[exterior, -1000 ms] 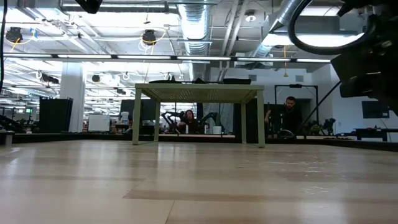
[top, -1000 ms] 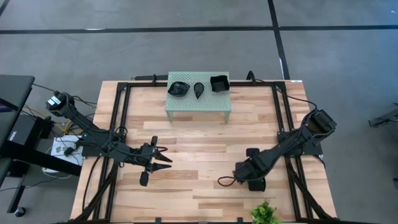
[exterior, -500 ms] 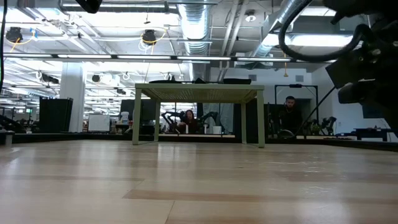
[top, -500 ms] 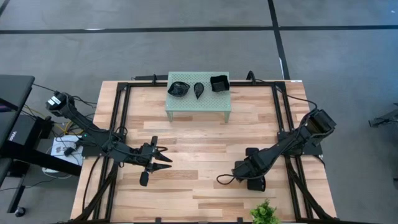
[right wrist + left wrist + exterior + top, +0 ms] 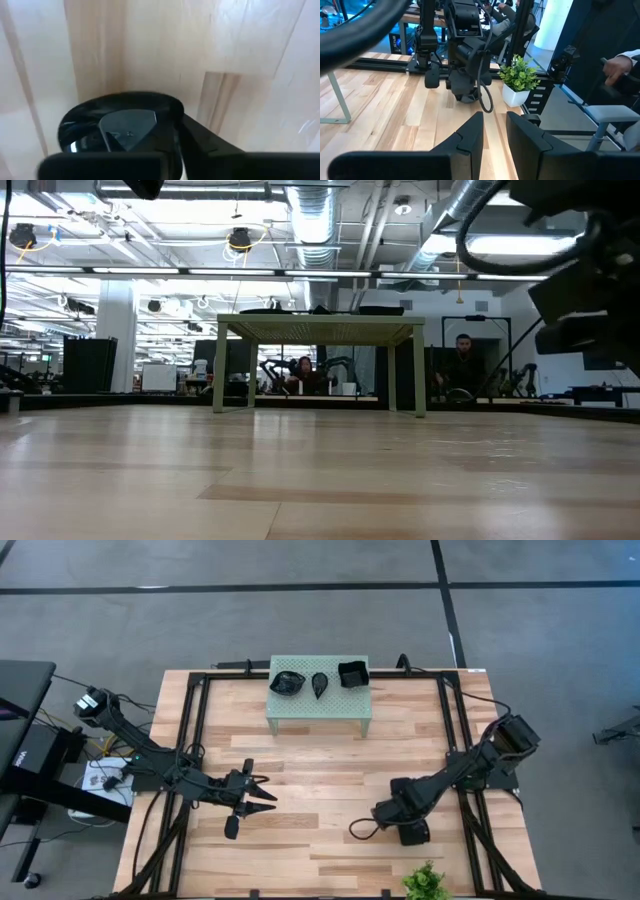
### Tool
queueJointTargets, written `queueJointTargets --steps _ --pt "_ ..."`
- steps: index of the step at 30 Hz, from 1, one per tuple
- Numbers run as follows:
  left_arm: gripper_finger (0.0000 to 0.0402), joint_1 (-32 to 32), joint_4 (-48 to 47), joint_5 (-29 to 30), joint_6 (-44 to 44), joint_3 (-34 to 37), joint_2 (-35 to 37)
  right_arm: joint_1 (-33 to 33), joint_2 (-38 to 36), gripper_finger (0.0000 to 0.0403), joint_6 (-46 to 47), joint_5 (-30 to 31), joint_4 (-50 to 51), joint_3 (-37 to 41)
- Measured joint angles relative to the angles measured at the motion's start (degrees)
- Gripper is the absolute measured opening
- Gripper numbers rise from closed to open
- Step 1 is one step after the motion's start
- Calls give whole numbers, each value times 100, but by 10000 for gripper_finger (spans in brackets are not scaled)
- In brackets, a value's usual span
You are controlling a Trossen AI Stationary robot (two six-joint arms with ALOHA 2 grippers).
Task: Pick & Place Mini shaped plates
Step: Stack the bottom right leaf-shaped plate on top of the other leaf-shaped plate
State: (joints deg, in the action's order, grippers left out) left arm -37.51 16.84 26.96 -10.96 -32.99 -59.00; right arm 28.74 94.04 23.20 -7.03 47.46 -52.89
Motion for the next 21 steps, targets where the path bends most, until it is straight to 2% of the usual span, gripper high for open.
queueJointTargets --steps 4,8,13,17,21 --pt "85 1 40 0 0 0 2 -230 0 14 -150 69 29 -213" --pt "85 -1 140 0 10 0 2 -500 2 20 -686 179 196 -595" --pt "85 1 323 0 187 -2 2 -855 2 2 -1852 811 484 -1305" --pt "85 65 474 -2 327 -2 4 -1091 2 7 -2664 1466 233 -1866" --pt "85 217 494 4 304 -2 7 -1289 2 2 -3157 1489 8 -2228"
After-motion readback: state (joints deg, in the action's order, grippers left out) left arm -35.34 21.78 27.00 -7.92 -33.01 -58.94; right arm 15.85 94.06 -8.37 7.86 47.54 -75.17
